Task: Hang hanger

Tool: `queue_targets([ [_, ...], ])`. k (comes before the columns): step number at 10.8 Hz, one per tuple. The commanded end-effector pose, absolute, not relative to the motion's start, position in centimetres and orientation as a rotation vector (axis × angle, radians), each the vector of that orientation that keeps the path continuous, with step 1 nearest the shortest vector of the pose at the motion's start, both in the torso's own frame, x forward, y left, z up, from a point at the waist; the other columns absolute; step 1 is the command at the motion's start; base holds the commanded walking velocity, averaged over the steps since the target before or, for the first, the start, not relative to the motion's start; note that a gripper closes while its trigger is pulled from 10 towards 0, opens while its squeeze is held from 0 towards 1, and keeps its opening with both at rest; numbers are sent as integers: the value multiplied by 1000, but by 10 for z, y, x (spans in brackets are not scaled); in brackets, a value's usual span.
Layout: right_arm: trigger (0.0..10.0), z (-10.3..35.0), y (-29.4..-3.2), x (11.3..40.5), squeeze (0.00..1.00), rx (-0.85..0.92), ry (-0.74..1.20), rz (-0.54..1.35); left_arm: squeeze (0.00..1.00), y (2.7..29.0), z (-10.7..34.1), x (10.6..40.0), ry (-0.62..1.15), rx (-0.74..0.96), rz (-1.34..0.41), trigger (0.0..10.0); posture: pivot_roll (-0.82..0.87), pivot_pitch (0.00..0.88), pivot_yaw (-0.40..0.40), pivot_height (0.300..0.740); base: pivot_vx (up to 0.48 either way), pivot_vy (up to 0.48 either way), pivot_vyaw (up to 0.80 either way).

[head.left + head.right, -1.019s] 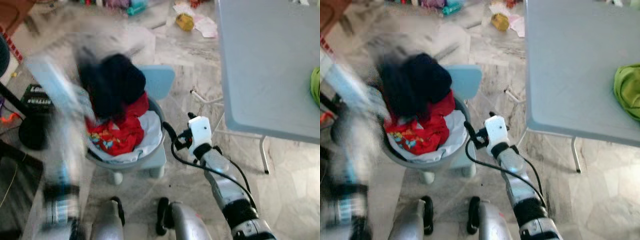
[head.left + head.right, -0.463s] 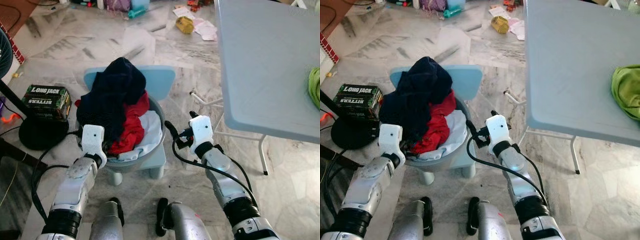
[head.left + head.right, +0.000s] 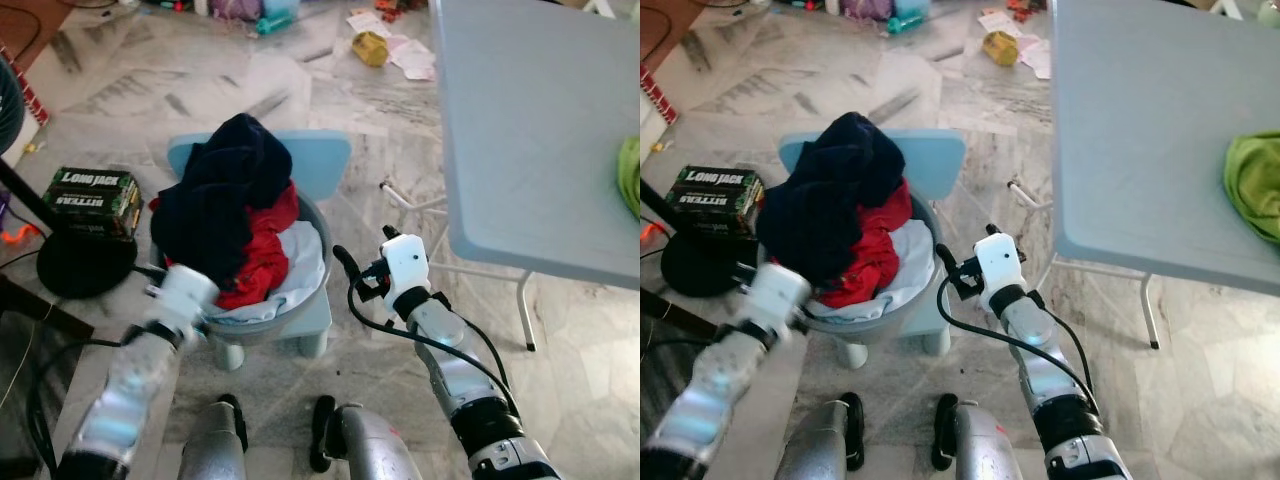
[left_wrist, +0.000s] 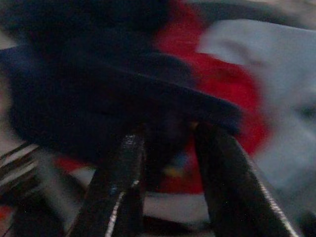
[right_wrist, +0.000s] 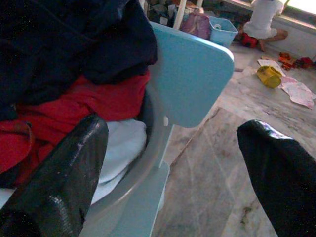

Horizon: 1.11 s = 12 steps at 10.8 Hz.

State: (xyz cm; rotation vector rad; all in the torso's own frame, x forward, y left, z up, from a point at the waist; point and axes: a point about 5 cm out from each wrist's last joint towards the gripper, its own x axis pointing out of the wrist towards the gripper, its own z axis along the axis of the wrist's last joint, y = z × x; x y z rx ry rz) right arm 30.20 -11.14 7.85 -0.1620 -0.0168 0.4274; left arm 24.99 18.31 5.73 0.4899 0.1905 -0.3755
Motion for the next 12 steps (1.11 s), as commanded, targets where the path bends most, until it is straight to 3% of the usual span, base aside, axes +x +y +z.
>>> queue_targets([
  [1,10000,78,-114,300,0,-167,-17,427,1000,174,51,242,211,516,-459,10000,106,222,-142,740,0,0,0],
  [5,10000,77,-115,299,0,-169,-12,426,1000,187,47,250,215,650,-379,10000,99,229,-142,740,0,0,0],
  [6,10000,77,-116,299,0,-170,-13,423,871,188,51,258,197,661,-345,10000,96,229,-141,740,0,0,0],
  [7,10000,77,-116,299,0,-172,-13,422,0,190,57,266,168,669,-305,10000,94,227,-140,740,0,0,0],
  [10,10000,78,-115,300,0,-172,-14,424,0,205,87,281,51,615,-157,10000,96,223,-136,740,0,0,0],
  [12,10000,78,-115,301,0,-172,-13,422,0,226,94,274,30,621,-26,10000,102,223,-133,740,0,0,0],
])
